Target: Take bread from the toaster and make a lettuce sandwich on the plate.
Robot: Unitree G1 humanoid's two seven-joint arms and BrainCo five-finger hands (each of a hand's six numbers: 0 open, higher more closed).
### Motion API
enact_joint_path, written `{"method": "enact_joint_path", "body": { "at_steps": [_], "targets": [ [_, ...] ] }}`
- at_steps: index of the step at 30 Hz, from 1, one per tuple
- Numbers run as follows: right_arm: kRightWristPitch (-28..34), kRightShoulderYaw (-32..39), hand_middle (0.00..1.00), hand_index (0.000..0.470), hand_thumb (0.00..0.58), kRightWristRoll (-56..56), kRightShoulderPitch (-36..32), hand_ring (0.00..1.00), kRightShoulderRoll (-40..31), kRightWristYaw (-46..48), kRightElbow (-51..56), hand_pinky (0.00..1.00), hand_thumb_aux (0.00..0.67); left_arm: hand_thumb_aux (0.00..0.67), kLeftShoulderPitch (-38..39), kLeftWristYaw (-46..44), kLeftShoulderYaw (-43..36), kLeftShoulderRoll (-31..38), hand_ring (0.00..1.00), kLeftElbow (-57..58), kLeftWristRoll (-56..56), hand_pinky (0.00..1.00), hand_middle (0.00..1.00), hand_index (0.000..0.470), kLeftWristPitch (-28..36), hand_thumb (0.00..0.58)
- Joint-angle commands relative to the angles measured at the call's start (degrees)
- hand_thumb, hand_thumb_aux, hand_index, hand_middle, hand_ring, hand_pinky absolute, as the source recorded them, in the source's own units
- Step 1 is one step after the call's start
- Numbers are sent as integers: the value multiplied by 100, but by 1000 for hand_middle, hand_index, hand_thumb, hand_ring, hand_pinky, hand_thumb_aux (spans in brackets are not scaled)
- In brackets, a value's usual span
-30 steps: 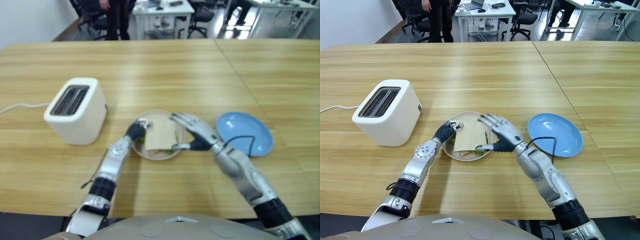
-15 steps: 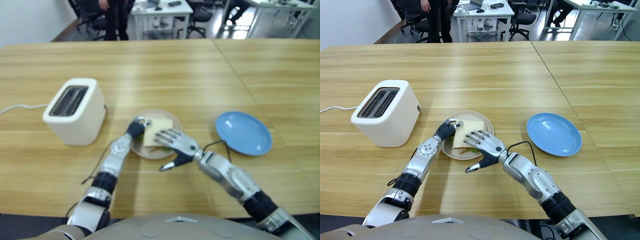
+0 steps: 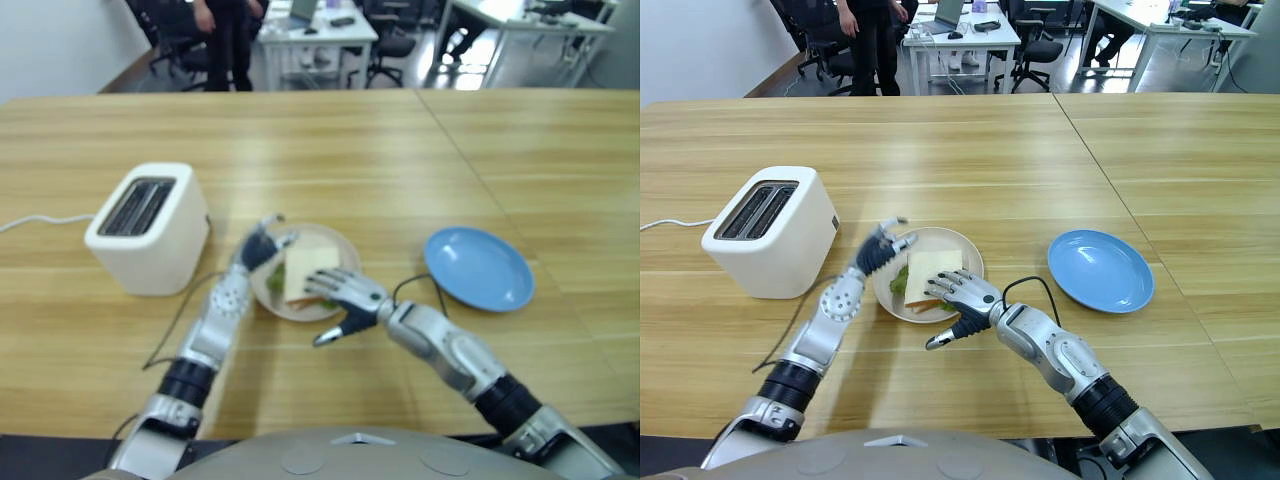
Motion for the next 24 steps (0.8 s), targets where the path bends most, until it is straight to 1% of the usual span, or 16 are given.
{"method": "enact_joint_path", "body": {
  "at_steps": [1,5,7,8,10,11,12,13,15,17,19,21,22,24],
  "targets": [
    [196,506,0,0,0,-114,431,0,-240,853,1018,0,0,0,90,384,459,319,0,-968,611,0,0,0,123,0],
    [209,452,0,0,0,-39,448,0,-253,677,1008,0,0,0,200,44,696,543,0,-1251,438,0,0,0,205,0],
    [158,322,0,0,0,38,443,0,-257,360,902,0,0,0,319,-320,709,651,0,-1177,151,0,0,0,167,0],
    [78,205,0,244,452,132,430,0,-235,70,801,0,355,378,394,-575,678,720,1000,-1119,-29,1000,1000,260,113,470],
    [-85,5,0,244,452,288,414,0,-214,-391,582,0,355,378,509,-936,611,806,1000,-1068,-273,1000,1000,260,31,470],
    [-202,-157,714,460,580,373,421,714,-206,-716,352,714,670,670,574,-1139,565,849,1000,-1035,-411,1000,1000,460,2,580],
    [-366,-352,1000,460,580,488,447,1000,-220,-1029,24,1000,670,670,647,-1367,508,906,1000,-1000,-529,1000,1000,460,4,580],
    [-605,-714,1000,460,580,744,556,1000,-241,-1407,-591,1000,670,670,775,-1757,410,1017,1000,-983,-711,1000,1000,460,36,580],
    [-883,-1199,1000,460,580,1124,739,1000,-288,-1740,-1402,1000,670,670,964,-2244,320,1195,1000,-1032,-888,1000,1000,460,122,580],
    [-987,-1702,1000,460,580,1562,1018,1000,-388,-1737,-2112,1000,670,670,1132,-2575,512,1469,1000,-1173,-971,1000,1000,460,451,580],
    [-947,-2291,1000,460,580,2082,1512,1000,-534,-1548,-2724,1000,670,670,1293,-2867,980,1848,1000,-1418,-1150,1000,1000,460,781,580],
    [-872,-2700,1000,460,580,2322,2031,1000,-685,-1324,-3018,1000,670,670,1486,-3209,1205,2167,1000,-1726,-1281,1000,1000,460,1004,580],
    [-786,-2801,1000,460,580,2368,2273,1000,-768,-1143,-3051,1000,670,670,1613,-3417,1196,2310,1000,-1901,-1314,1000,1000,460,1127,580],
    [-679,-2853,1000,460,580,2392,2537,1000,-867,-853,-3023,1000,670,670,1805,-3691,1139,2490,1000,-2134,-1337,1000,1000,460,1303,580]
  ]
}}
